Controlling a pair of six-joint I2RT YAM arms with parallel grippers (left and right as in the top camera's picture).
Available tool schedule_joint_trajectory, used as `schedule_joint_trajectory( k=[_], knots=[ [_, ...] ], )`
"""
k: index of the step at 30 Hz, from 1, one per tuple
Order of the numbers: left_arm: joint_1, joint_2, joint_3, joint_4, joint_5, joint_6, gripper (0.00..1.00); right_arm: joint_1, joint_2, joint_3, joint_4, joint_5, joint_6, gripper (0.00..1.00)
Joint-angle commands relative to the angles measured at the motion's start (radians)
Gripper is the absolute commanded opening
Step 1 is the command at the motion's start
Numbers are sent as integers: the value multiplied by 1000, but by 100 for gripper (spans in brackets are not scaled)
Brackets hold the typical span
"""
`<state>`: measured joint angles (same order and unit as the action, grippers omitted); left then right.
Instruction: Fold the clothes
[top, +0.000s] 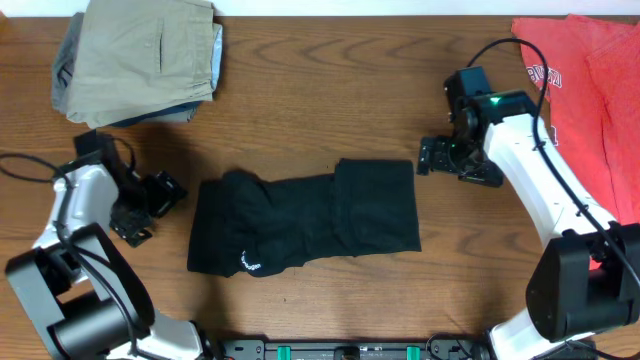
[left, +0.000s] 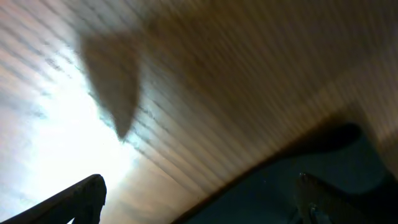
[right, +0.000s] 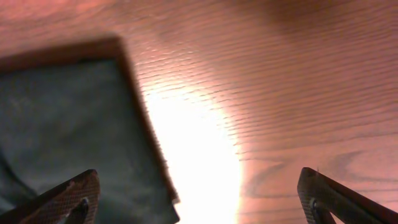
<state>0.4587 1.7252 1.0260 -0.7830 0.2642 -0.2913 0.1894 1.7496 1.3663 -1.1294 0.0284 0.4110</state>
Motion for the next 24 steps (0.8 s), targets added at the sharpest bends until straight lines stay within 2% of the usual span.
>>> schedule_joint_trajectory(
  k=[1, 5, 13, 17, 24],
  knots=[
    [48, 50, -8, -1, 192, 130, 98, -6, -5, -29, 9, 12, -28, 99],
    [75, 87, -8, -12, 323, 224, 98, -3, -5, -57, 23, 12, -34, 99],
    [53, 124, -9, -37, 380, 232, 98, 1, -5, -131, 89, -32, -49, 99],
    [8, 159, -22, -67, 380, 232, 100, 1, -5, -163, 126, -71, -53, 99],
    [-87, 166, -69, -68, 379, 236, 97, 1, -5, -171, 127, -71, -58, 99]
  ],
)
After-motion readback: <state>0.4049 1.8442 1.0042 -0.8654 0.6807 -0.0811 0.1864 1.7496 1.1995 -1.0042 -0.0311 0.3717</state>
